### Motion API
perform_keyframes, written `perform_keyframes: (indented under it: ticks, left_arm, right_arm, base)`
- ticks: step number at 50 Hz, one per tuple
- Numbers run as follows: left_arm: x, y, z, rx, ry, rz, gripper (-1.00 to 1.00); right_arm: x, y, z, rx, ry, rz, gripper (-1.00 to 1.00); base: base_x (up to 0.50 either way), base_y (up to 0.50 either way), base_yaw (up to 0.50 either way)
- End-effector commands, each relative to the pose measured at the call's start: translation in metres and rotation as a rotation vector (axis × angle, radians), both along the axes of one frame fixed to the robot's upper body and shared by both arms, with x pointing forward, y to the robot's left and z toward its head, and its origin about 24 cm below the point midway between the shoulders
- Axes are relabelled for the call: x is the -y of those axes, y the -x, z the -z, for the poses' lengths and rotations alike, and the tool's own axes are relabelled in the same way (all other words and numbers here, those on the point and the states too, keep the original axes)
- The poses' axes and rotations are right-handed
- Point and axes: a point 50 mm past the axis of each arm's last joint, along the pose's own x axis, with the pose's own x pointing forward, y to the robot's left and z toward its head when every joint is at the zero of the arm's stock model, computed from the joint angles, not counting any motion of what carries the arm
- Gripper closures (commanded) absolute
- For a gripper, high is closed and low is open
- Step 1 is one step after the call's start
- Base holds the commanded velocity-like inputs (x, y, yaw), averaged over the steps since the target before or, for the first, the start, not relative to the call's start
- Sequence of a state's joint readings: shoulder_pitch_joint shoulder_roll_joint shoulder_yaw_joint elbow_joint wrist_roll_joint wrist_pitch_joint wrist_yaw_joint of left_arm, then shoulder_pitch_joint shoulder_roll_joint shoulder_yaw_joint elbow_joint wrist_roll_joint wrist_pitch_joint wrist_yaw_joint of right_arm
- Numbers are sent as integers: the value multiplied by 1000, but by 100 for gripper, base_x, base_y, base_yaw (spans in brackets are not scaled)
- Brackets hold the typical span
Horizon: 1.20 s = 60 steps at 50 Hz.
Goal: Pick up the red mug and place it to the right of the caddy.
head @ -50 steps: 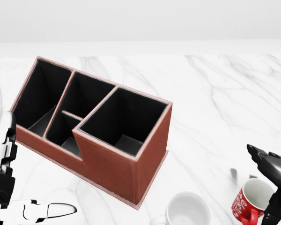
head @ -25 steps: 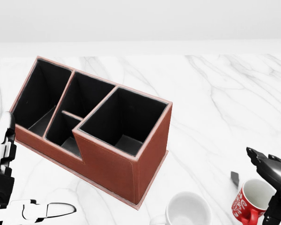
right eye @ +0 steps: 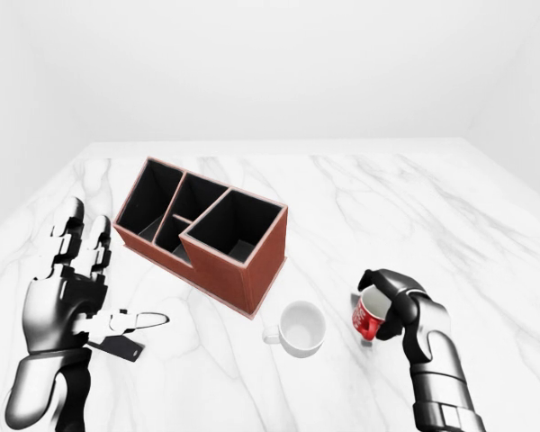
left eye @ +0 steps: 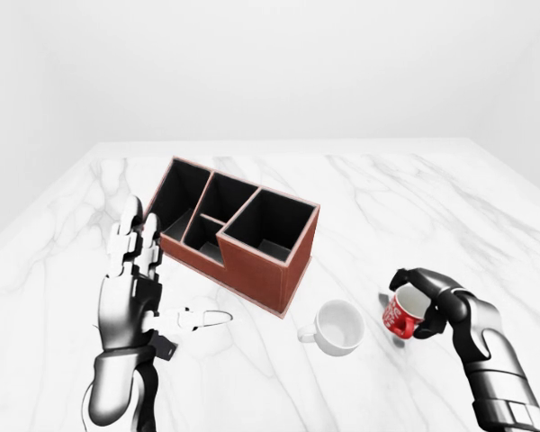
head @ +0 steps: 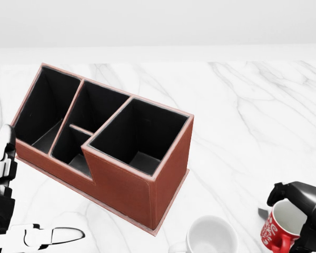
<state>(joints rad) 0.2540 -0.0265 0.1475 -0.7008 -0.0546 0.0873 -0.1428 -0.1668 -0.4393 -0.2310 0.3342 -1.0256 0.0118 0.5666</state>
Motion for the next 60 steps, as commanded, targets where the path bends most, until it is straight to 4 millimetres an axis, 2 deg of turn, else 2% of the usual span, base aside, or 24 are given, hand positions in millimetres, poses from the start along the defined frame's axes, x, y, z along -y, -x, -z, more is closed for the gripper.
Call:
perform_keyframes:
  ticks: [1, 18, 23, 29, 32, 39, 42, 46, 60]
  left_arm:
    - [1, 0, 0, 2, -1, 1, -100]
    - [1, 2, -2, 8, -1, 3, -100]
    - [1, 2, -2, 9, -1, 3, -100]
    - [2, 3, -3, 12, -3, 4, -100]
    - [2, 3, -4, 17, -3, 3, -100]
    - [2, 5, -6, 27, -4, 3, -100]
    - [2, 5, -6, 28, -4, 5, -100]
    - [3, 4, -6, 25, -3, 9, -100]
    - [3, 4, -5, 23, -3, 12, -100]
  right_arm:
    - [-1, 1, 1, 18, 11, 1, 100]
    - [3, 5, -17, 30, 16, 13, 100]
    - [3, 6, -38, 60, 14, 14, 100]
    - [3, -1, -76, 214, 37, 23, 100]
    - [0, -4, -87, 253, 47, 10, 100]
    - [-17, -19, -124, 391, 80, -61, 100]
    - [-24, -25, -132, 414, 89, -85, 100]
    - [-33, -33, -137, 429, 86, -114, 100]
    - [-68, -53, -131, 396, 84, -199, 100]
  base:
    - [0, 0, 0]
    - [0, 0, 0]
    - [0, 0, 0]
    - [0, 0, 0]
    - [0, 0, 0]
    - [0, 0, 0]
    - [0, 0, 0]
    - [0, 0, 0]
    - [0, 0, 0]
